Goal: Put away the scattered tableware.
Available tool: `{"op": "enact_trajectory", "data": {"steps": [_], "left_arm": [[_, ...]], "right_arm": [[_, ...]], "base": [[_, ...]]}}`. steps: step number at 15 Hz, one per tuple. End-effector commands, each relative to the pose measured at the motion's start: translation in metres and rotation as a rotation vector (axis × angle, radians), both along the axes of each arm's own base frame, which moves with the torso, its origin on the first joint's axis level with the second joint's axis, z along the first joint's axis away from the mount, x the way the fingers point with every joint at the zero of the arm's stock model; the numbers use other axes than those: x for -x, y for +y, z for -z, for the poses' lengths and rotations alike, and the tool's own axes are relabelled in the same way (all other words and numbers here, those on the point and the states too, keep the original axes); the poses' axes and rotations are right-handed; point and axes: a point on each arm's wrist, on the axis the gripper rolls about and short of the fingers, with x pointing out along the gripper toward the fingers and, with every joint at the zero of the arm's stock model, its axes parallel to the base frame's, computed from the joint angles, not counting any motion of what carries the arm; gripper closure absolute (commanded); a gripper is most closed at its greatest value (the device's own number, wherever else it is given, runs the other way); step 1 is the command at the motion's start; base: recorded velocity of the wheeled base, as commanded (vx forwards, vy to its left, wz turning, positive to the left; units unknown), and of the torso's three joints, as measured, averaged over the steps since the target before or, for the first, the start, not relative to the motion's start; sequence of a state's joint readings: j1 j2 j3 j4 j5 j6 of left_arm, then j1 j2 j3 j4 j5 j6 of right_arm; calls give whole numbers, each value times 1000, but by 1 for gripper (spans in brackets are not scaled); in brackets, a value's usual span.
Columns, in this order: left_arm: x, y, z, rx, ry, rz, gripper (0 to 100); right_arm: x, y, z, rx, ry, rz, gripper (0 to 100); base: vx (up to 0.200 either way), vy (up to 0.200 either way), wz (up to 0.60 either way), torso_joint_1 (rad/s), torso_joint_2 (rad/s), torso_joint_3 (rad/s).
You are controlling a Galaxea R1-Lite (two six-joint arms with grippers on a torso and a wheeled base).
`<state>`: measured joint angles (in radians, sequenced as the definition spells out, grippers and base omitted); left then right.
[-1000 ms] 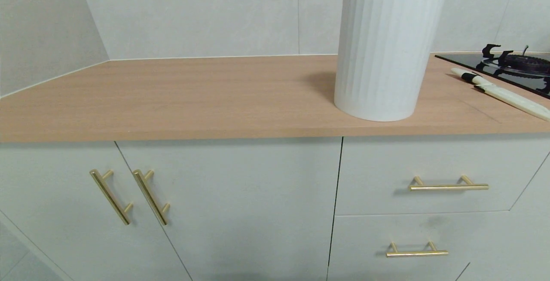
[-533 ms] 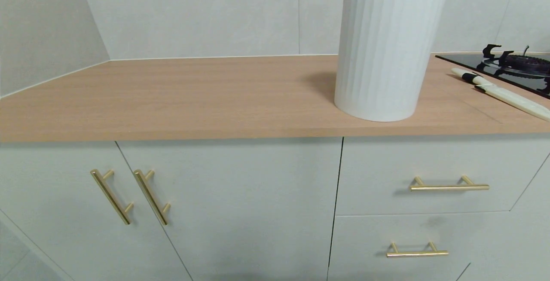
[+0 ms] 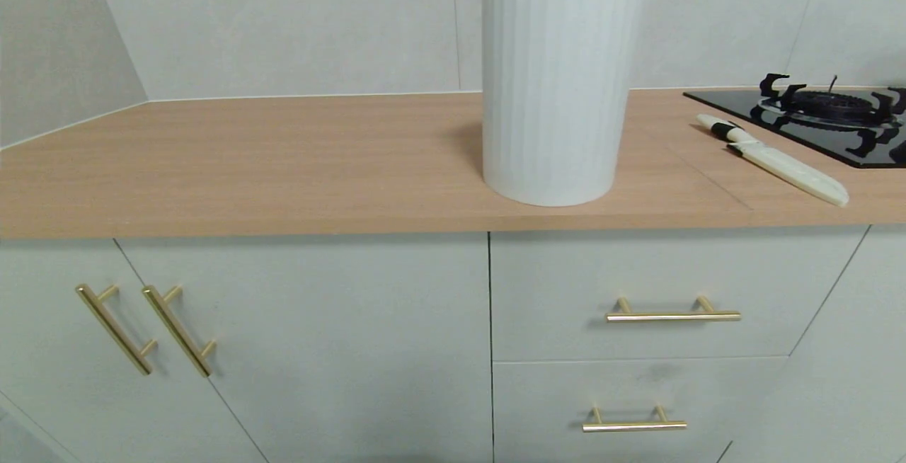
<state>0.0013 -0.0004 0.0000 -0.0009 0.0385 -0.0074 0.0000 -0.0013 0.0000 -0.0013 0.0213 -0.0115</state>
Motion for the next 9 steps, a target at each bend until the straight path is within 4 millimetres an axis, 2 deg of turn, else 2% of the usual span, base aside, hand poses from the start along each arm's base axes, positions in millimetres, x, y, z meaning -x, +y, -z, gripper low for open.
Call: {"op": "enact_trajectory", "data": {"steps": [1,9], "left_arm": [[0,0,0,0,-2,0,0],[0,0,0,0,0,-2,0]], "right_arm": [[0,0,0,1,1,0,0],[0,0,0,1,3,0,0]], "base": [[0,-200,0,7,2,7],[0,0,0,0,0,0]]}}
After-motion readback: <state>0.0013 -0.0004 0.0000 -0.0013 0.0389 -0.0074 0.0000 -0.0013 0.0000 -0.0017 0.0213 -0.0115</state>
